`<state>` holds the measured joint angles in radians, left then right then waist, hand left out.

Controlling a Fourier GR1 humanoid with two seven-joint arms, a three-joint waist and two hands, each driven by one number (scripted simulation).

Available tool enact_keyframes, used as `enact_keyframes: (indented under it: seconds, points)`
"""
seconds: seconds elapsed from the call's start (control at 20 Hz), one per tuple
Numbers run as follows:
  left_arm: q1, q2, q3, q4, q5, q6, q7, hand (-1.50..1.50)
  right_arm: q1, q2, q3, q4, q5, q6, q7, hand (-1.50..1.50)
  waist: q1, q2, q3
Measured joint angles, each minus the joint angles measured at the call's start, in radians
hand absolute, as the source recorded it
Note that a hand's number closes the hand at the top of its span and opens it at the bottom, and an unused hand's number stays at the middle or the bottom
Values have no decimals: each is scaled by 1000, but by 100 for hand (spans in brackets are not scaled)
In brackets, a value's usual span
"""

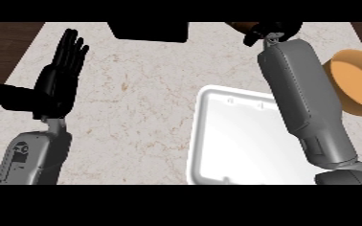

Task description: Pick the sweet potato from the tray and place it in the pot

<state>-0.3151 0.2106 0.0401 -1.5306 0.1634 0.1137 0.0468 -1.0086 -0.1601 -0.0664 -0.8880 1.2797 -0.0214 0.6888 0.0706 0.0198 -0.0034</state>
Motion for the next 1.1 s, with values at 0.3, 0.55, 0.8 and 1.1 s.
enact_keyframes:
  seconds: [0.3, 0.55, 0.8, 1.1]
  points:
    - [-16, -7, -10, 6, -10, 6, 7, 0, -149, -29, -4, 79, 214, -130, 318, 150, 3, 2, 0]
    - [-6, 5, 10, 10, -7, 6, 6, 0, -205, -61, -19, 136, 333, -170, 389, 150, -20, -6, 1]
    - [25, -1, 14, -1, -18, 19, -1, 0, -206, -104, -76, 155, 357, -167, 402, 150, -45, -14, 2]
    - [33, 0, 31, 3, -18, 22, -5, 0, -116, -171, -136, 87, 330, -155, 371, 150, -71, -21, 3]
